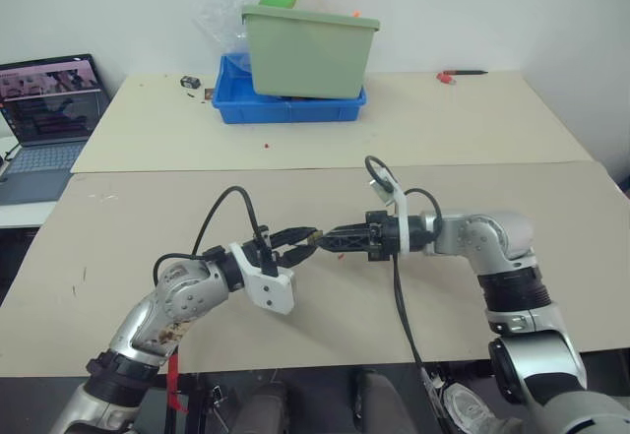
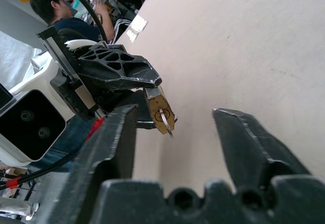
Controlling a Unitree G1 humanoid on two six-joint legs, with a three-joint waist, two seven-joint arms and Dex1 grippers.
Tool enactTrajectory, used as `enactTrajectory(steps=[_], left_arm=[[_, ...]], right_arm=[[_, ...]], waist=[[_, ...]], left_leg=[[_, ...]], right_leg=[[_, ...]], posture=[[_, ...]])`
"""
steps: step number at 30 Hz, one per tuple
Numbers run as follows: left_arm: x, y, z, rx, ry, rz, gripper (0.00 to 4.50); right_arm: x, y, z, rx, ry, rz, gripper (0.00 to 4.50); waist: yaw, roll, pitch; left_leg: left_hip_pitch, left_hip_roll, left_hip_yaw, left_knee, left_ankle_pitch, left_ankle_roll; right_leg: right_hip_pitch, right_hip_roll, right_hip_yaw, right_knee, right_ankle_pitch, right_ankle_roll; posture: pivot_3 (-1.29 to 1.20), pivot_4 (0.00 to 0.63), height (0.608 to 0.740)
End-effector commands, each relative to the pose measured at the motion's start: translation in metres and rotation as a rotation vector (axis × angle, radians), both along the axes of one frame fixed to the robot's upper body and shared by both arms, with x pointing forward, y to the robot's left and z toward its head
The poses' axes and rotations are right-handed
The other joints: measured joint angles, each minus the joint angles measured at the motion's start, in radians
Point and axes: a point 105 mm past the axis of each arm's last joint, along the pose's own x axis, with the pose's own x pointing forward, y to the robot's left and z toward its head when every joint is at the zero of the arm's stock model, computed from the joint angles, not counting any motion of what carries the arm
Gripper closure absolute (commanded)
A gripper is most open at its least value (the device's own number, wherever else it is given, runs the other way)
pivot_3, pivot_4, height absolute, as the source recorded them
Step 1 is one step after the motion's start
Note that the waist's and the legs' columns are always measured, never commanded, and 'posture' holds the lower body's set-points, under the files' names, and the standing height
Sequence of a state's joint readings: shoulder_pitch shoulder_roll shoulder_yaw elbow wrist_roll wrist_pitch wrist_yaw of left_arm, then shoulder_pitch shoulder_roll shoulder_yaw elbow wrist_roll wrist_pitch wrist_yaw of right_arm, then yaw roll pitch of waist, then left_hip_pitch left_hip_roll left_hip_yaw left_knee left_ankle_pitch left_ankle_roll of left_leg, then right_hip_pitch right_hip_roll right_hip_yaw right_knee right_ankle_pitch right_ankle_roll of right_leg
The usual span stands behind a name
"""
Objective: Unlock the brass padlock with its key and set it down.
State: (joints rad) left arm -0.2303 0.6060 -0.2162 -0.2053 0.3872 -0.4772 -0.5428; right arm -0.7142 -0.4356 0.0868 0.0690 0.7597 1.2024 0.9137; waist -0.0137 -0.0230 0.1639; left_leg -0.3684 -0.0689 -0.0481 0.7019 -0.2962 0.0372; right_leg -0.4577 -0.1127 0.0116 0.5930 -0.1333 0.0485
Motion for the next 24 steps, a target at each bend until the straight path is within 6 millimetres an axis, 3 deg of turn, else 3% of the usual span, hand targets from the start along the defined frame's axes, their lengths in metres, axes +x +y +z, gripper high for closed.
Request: enactTrajectory(steps=[1, 4, 5, 24], left_arm=[[-0.005, -0.003, 0.015, -0.030, -0.050, -0.022, 3.70], [-0.005, -0.003, 0.015, -0.031, -0.051, -0.019, 3.70], [-0.005, -0.003, 0.015, -0.031, -0.050, -0.019, 3.70], [-0.003, -0.004, 0.014, -0.045, -0.031, -0.021, 3.70]], right_arm=[[-0.002, 0.005, 0.013, 0.024, -0.044, 0.024, 3.18], [-0.003, 0.007, 0.014, 0.027, -0.046, 0.030, 4.22], [-0.003, 0.008, 0.014, 0.030, -0.046, 0.033, 4.32], [0.002, 0.017, 0.017, 0.048, -0.046, -0.006, 4.34]], waist=[[-0.001, 0.000, 0.000], [0.000, 0.000, 0.000], [0.000, 0.000, 0.000], [-0.001, 0.000, 0.000]], left_leg=[[0.000, 0.000, 0.000, 0.000, 0.000, 0.000], [0.000, 0.000, 0.000, 0.000, 0.000, 0.000], [0.000, 0.000, 0.000, 0.000, 0.000, 0.000], [0.000, 0.000, 0.000, 0.000, 0.000, 0.000]], right_leg=[[0.000, 0.000, 0.000, 0.000, 0.000, 0.000], [0.000, 0.000, 0.000, 0.000, 0.000, 0.000], [0.000, 0.000, 0.000, 0.000, 0.000, 0.000], [0.000, 0.000, 0.000, 0.000, 0.000, 0.000]], posture=[[0.00, 0.150, 0.740], [0.00, 0.150, 0.740], [0.00, 0.150, 0.740], [0.00, 0.150, 0.740]])
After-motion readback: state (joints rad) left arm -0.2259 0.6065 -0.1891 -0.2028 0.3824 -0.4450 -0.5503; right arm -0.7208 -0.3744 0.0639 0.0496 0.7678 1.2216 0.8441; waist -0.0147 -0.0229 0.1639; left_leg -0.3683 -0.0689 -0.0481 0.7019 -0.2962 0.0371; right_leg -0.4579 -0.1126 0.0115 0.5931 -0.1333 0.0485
